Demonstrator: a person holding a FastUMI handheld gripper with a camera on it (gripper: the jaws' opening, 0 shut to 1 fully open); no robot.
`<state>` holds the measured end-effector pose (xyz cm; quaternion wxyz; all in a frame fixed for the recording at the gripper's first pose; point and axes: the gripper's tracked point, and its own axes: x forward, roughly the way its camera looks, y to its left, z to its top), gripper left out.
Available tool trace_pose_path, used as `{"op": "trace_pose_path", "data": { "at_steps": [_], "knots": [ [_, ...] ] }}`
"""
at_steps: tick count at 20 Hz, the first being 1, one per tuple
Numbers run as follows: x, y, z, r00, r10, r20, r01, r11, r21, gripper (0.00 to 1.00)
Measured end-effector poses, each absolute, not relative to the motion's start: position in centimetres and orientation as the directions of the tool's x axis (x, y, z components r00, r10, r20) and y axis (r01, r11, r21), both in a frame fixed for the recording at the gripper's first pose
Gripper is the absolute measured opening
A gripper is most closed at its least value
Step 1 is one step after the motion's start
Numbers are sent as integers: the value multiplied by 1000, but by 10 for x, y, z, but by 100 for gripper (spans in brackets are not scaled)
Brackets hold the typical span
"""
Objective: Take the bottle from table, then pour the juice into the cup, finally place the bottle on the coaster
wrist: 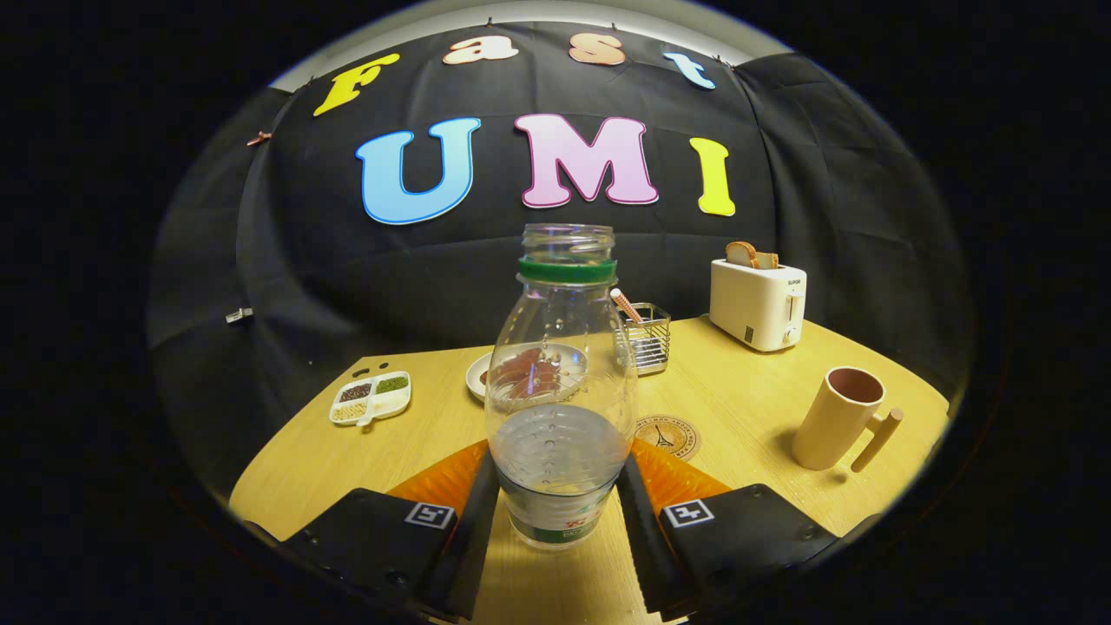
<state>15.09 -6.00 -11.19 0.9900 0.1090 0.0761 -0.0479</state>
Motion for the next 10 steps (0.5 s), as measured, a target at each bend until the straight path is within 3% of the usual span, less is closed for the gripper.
{"op": "trace_pose_path", "data": {
  "at_steps": [10],
  "knots": [
    [133, -92, -76, 984, -36, -175, 125, 841, 526, 72]
  ]
}}
